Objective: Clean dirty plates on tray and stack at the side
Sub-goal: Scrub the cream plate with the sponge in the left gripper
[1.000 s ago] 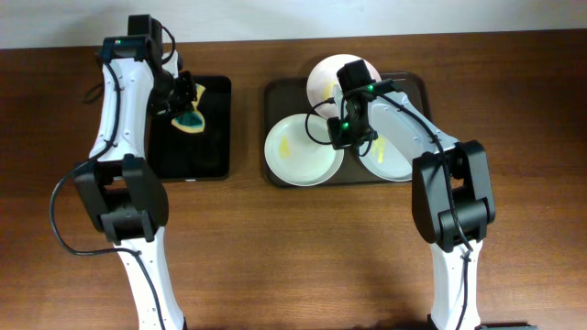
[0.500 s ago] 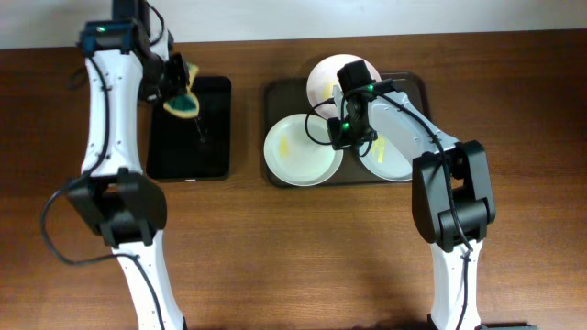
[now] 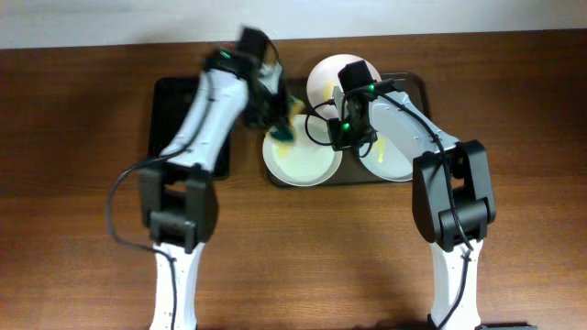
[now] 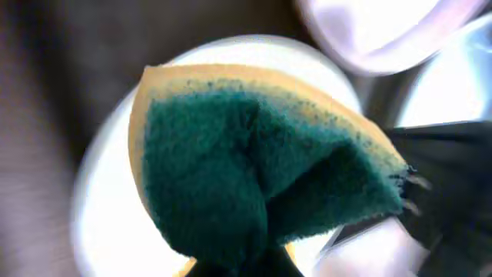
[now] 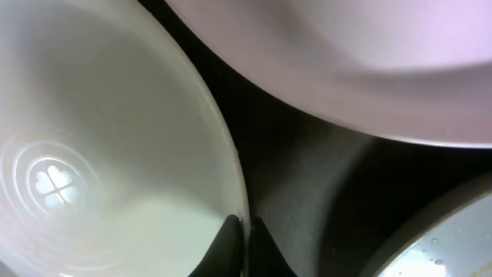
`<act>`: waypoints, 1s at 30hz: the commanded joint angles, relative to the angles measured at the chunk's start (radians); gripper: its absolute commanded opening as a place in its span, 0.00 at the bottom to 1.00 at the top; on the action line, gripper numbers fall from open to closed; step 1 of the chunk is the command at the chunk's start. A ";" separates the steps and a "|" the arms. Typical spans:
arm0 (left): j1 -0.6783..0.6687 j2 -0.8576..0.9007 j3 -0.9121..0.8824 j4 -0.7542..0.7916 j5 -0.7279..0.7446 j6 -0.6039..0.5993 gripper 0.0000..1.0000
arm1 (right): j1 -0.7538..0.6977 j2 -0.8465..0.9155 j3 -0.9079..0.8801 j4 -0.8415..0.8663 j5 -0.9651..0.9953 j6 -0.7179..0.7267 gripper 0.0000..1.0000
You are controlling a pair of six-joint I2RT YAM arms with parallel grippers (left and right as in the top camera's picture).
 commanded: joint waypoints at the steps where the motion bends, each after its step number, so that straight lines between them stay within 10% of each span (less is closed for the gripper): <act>1: -0.033 0.012 -0.140 0.123 0.024 -0.089 0.00 | -0.005 0.035 -0.012 -0.019 -0.027 -0.004 0.04; 14: -0.091 0.015 -0.289 0.323 -0.004 -0.139 0.00 | -0.015 0.035 -0.011 -0.038 0.003 -0.004 0.04; 22: -0.086 0.014 -0.288 0.200 -0.468 -0.139 0.00 | -0.018 0.035 -0.011 -0.056 0.045 -0.004 0.04; 30: -0.088 0.014 -0.166 0.126 -0.603 -0.137 0.00 | -0.017 0.035 -0.012 -0.059 0.045 -0.004 0.04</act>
